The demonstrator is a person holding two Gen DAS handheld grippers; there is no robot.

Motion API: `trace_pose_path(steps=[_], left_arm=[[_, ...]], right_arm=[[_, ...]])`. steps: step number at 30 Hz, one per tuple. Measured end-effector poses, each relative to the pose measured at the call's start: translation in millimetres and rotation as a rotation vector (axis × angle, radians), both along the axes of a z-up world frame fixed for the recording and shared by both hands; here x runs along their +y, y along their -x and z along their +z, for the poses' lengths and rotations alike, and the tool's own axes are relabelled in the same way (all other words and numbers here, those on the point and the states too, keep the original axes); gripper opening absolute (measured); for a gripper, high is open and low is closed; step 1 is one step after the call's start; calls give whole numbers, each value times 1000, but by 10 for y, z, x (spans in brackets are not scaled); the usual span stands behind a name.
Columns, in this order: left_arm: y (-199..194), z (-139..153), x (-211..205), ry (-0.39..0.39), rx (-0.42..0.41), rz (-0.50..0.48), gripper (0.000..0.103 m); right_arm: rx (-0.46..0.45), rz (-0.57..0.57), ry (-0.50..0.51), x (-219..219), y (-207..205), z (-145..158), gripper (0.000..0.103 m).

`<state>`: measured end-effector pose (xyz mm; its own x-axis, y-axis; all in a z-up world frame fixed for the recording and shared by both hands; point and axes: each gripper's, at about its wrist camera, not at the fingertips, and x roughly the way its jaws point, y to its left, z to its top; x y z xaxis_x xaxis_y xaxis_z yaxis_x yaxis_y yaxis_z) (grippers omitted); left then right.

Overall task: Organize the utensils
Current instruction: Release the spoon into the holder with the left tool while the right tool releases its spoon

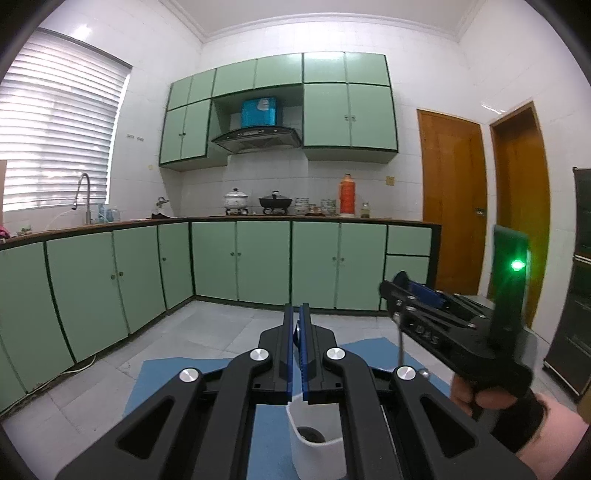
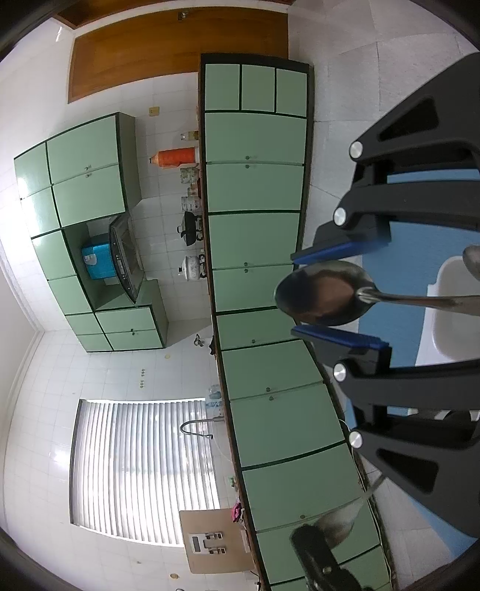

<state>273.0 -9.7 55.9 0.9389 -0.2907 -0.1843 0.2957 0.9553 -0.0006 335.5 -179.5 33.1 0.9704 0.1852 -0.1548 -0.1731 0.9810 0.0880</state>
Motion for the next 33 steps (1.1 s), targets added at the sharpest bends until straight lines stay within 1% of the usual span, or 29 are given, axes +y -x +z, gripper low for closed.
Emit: trace_pose_path(steps=[4, 6, 8, 12, 17, 22, 25, 26, 28, 29, 33], left_arm=[[-55, -105, -124, -58, 35, -13, 3], [-104, -175, -159, -67, 64, -16, 3], [-165, -263, -178, -64, 95, -14, 3], [-261, -353, -167, -43, 122, 3, 4], [-348, -452, -155, -24, 134, 19, 4], [-392, -516, -171, -22, 151, 24, 6], [-403, -530, -150, -9, 160, 21, 16], [-420, -527, -149, -7, 161, 22, 21], [-417, -523, -138, 2, 162, 23, 27], [-416, -521, -132, 4, 162, 23, 29], [-392, -510, -107, 14, 157, 23, 35]], right_arm=[[6, 0, 7, 60, 17, -27, 33], [12, 2, 4, 75, 29, -47, 33], [16, 2, 3, 86, 33, -53, 33], [28, 5, 1, 98, 65, -103, 33], [41, 10, -2, 114, 89, -154, 33], [57, 20, -2, 133, 110, -206, 33], [72, 27, -10, 130, 126, -239, 34], [73, 26, -13, 114, 129, -238, 35], [73, 22, -16, 112, 146, -248, 41], [73, 21, -16, 113, 155, -248, 41], [71, 23, -25, 86, 202, -234, 41]])
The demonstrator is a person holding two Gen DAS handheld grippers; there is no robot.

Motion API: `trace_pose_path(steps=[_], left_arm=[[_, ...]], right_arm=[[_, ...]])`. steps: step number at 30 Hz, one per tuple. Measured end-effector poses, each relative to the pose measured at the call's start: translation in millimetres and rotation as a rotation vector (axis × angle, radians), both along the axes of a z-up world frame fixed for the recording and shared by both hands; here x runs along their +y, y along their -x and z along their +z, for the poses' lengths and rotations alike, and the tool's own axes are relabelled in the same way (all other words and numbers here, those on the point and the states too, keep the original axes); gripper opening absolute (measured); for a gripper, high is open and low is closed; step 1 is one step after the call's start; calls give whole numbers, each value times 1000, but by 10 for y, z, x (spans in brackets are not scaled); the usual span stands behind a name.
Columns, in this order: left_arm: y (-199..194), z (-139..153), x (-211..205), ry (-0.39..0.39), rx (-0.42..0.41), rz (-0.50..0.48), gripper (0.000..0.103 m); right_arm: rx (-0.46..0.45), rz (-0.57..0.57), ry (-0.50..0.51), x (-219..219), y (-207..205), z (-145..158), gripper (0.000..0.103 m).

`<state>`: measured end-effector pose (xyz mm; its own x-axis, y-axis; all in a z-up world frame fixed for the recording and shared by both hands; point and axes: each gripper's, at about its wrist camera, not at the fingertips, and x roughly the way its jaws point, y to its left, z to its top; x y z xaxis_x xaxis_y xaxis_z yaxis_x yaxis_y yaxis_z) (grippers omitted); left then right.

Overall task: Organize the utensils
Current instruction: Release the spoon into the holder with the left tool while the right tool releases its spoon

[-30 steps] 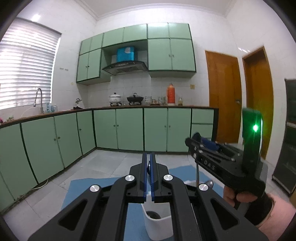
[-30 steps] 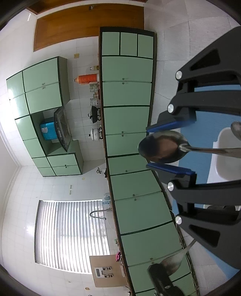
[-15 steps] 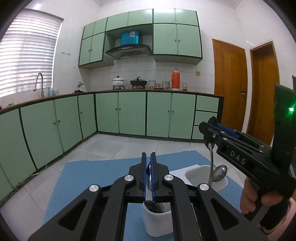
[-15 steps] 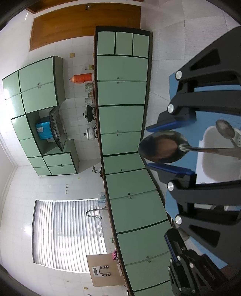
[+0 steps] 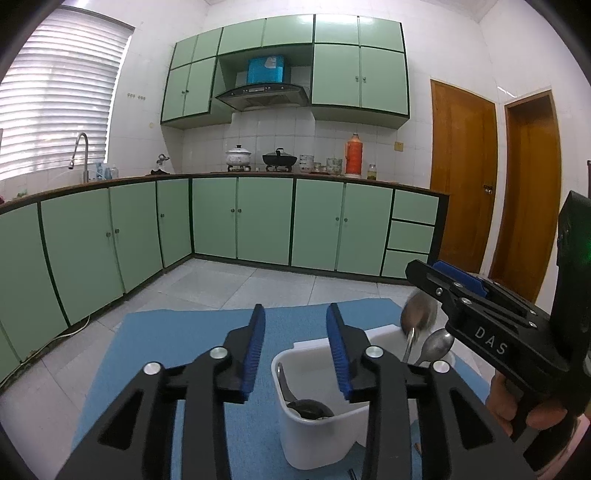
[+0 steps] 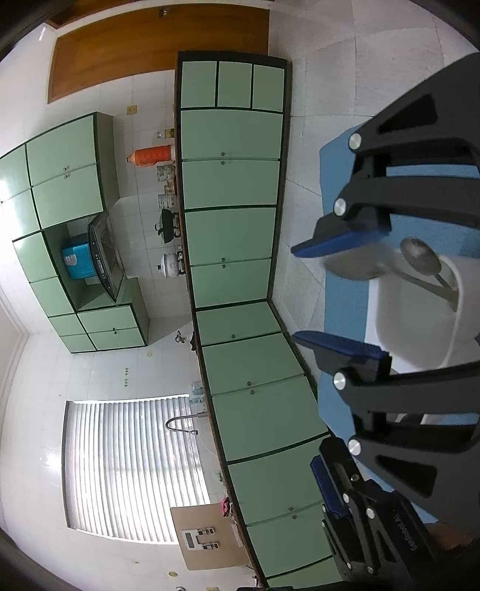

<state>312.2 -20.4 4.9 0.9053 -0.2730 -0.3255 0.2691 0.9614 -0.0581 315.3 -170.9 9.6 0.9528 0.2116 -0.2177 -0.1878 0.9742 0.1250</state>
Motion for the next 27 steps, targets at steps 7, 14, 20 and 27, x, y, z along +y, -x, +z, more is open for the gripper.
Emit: trace_pose_path(steps=[7, 14, 20, 27], left_arm=[[81, 32, 24, 6, -14, 9, 41], [277, 77, 43, 17, -31, 20, 52], [524, 70, 72, 19, -48, 44, 59], [916, 35, 119, 43, -56, 68, 65]], right_arm=[[-16, 1, -16, -59, 166, 42, 45], [-30, -2, -15, -111, 461, 92, 54], [-24, -1, -14, -158, 733, 99, 58], [-5, -6, -15, -182, 1042, 70, 59]])
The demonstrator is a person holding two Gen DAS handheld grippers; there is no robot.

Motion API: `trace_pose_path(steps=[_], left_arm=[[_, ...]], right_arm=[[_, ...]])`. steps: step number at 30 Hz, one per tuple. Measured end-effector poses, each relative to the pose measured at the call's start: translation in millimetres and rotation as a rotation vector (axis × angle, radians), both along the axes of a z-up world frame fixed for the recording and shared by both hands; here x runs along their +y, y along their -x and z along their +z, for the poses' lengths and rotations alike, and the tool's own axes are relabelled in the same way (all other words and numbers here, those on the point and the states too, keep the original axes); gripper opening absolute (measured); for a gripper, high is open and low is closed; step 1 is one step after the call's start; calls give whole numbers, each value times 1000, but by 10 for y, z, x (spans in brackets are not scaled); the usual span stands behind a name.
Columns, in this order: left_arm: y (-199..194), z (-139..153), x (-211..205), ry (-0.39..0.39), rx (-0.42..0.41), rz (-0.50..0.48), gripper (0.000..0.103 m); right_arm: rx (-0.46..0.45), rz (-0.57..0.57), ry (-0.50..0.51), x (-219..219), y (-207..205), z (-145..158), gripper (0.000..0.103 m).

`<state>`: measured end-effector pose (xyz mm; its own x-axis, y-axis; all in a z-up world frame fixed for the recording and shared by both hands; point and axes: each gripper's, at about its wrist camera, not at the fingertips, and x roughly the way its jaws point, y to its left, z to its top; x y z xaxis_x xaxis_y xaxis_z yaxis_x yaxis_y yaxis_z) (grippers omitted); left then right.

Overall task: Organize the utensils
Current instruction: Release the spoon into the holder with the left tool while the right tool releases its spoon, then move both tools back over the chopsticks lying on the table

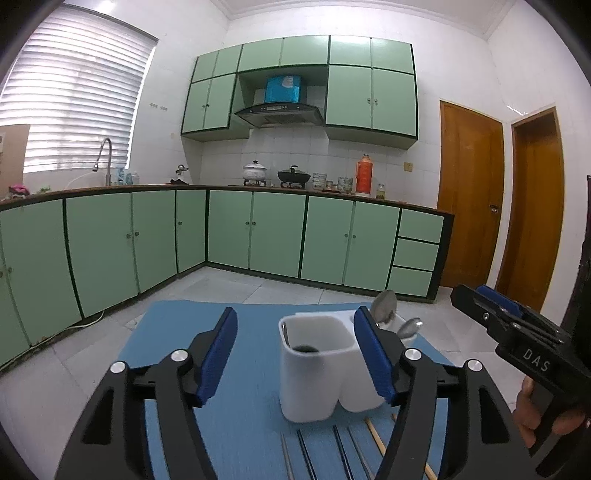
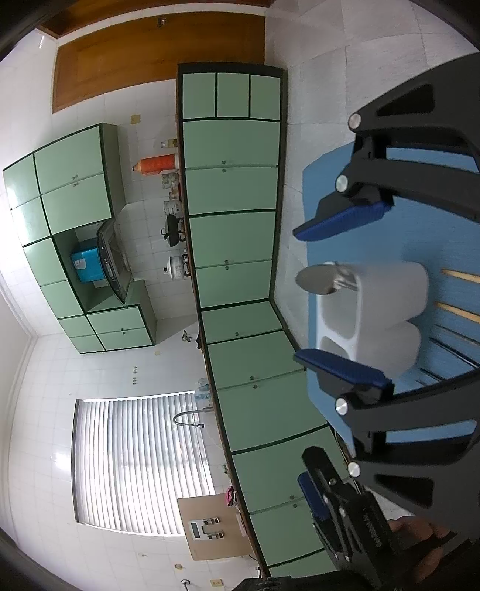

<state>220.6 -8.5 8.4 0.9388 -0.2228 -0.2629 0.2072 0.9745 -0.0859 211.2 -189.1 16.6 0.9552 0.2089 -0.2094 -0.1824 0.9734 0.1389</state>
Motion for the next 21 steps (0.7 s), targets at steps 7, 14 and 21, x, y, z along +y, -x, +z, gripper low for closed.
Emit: trace_pose_path(steps=[7, 14, 21], left_arm=[[393, -38, 37, 18, 5, 20, 74], [773, -204, 138, 18, 37, 44, 89], [1168, -544, 183, -16, 78, 74, 95]], right_arm=[[29, -8, -6, -46, 404, -69, 61], [94, -39, -2, -28, 817, -330, 69], [172, -83, 9, 23, 1208, -695, 89]])
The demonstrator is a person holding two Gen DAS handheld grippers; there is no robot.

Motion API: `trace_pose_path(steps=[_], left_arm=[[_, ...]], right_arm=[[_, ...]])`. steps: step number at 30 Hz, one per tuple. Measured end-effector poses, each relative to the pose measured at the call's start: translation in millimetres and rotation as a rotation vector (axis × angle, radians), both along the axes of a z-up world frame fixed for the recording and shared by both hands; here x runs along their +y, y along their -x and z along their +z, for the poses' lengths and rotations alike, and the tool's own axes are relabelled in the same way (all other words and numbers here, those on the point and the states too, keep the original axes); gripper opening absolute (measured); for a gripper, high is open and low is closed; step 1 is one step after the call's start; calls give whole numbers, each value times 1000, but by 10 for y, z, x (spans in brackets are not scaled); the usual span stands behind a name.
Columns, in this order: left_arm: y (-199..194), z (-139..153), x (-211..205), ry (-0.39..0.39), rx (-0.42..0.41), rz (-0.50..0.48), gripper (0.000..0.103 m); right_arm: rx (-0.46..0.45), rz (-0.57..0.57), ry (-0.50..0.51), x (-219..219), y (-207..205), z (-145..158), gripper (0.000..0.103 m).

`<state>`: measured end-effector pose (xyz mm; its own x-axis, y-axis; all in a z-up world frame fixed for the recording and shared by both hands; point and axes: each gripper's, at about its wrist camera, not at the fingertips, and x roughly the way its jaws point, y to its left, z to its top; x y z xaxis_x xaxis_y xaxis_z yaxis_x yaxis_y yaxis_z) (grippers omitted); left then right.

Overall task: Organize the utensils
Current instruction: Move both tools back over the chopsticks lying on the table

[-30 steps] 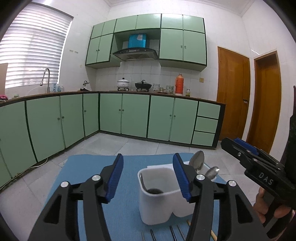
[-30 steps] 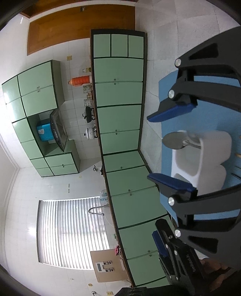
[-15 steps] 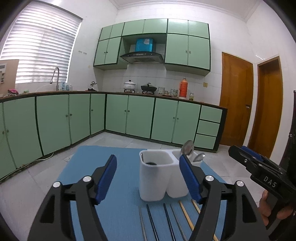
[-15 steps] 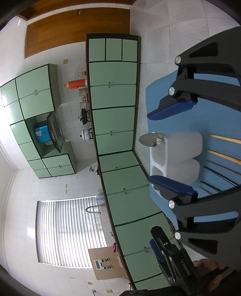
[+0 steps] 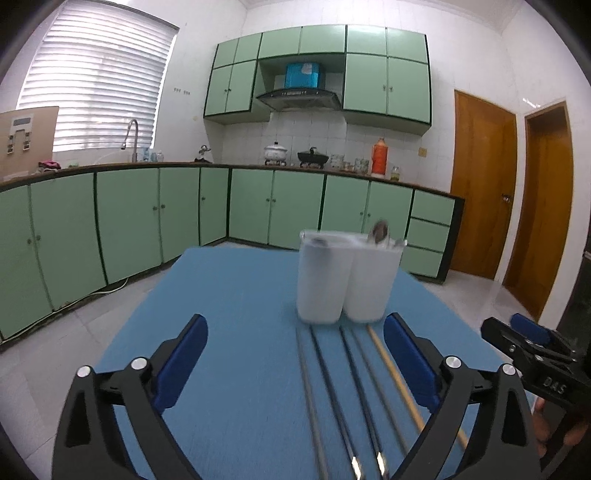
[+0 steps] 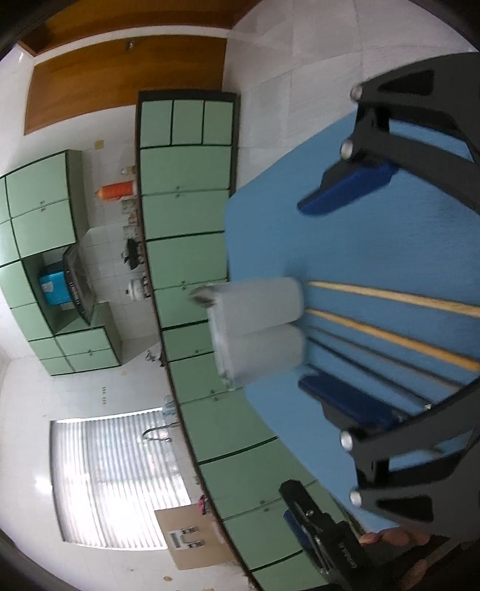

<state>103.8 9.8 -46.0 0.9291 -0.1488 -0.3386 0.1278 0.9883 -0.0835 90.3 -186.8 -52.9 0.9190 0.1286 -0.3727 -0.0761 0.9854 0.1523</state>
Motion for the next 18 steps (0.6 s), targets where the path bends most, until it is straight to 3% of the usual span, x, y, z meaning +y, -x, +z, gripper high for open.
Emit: trace_pose_path(steps=[15, 17, 18], left_arm=[[555, -550, 2, -66, 75, 25, 95], [614, -594, 31, -64, 78, 31, 95], [634, -614, 41, -62, 82, 33, 95]], right_arm=[[114, -5, 57, 59, 495, -520, 90], [120, 2, 77, 102, 557, -582, 78], [123, 3, 81, 117, 576, -614, 77]])
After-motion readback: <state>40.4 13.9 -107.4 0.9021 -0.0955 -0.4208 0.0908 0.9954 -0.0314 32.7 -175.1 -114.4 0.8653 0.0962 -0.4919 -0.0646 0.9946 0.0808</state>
